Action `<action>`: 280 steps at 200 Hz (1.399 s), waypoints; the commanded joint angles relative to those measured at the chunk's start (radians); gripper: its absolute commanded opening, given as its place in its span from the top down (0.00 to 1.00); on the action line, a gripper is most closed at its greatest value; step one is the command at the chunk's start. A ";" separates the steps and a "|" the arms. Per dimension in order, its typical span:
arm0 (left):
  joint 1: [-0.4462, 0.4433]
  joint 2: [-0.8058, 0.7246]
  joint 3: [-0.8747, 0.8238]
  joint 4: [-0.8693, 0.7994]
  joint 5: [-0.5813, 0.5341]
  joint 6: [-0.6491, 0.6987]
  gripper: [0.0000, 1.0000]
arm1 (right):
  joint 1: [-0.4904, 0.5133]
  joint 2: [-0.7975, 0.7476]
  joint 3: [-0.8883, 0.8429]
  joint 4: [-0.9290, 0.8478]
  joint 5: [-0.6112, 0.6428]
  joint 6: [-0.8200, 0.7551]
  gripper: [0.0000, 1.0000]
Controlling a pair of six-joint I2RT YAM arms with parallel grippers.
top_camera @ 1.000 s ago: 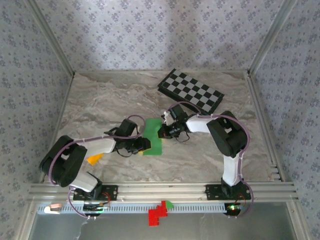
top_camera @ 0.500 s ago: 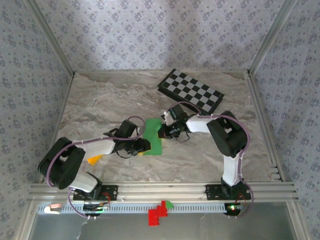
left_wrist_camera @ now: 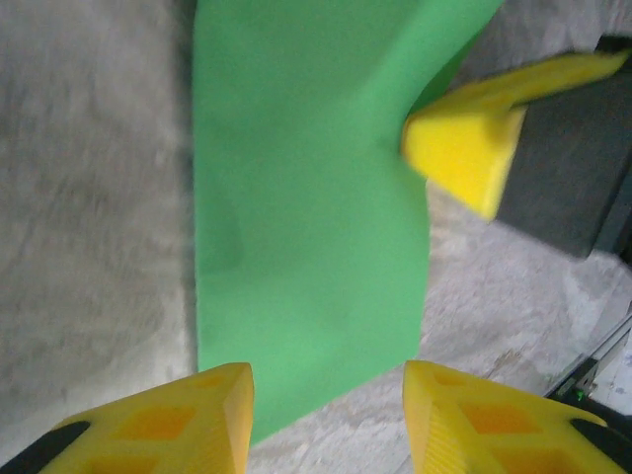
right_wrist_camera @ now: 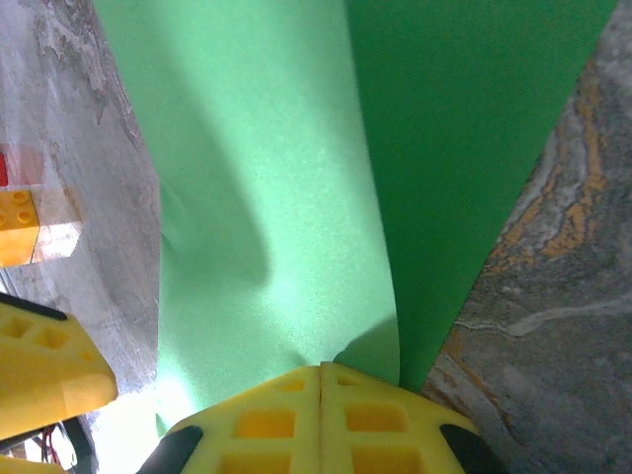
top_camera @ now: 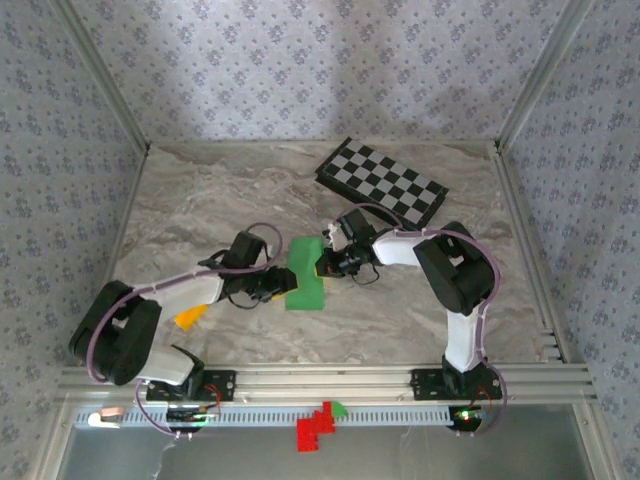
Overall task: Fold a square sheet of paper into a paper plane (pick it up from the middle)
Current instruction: First fold the square sheet of paper in half at the center of the table.
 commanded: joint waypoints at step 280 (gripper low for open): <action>0.185 0.419 0.430 0.014 0.075 0.179 0.54 | -0.022 0.065 -0.069 -0.146 0.154 -0.018 1.00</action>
